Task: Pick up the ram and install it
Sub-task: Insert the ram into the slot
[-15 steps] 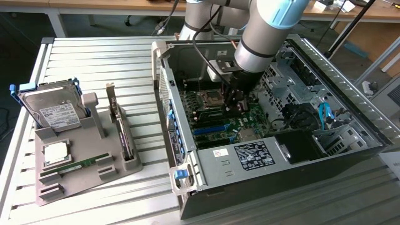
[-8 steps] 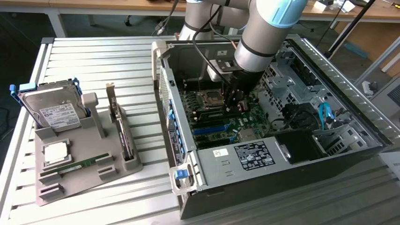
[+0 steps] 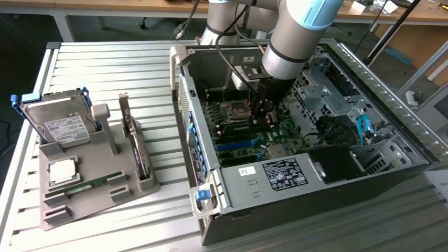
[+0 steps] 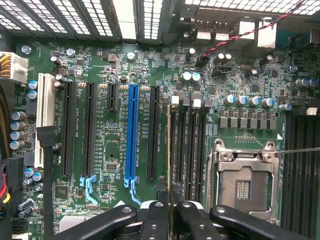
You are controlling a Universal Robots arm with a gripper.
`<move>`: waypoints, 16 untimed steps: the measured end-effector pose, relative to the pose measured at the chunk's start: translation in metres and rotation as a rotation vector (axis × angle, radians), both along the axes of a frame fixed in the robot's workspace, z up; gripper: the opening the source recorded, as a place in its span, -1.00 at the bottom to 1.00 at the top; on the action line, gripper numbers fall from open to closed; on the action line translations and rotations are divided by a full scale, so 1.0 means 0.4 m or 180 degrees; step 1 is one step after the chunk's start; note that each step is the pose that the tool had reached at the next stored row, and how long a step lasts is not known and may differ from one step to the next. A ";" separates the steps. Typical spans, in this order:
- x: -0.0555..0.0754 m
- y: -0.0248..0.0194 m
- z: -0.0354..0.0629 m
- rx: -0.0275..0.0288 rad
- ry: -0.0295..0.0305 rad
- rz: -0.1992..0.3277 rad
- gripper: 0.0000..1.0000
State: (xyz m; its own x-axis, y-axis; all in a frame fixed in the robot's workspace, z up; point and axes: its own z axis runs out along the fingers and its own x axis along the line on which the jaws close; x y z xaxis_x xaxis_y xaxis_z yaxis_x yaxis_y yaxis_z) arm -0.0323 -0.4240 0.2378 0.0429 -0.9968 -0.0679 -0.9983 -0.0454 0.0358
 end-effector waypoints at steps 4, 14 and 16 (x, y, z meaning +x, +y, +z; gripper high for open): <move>0.000 0.000 0.000 -0.0001 0.0000 0.0000 -0.74; 0.000 0.000 -0.005 0.0000 0.0000 0.0000 -0.74; 0.001 0.000 -0.005 0.0000 0.0001 0.0000 -0.74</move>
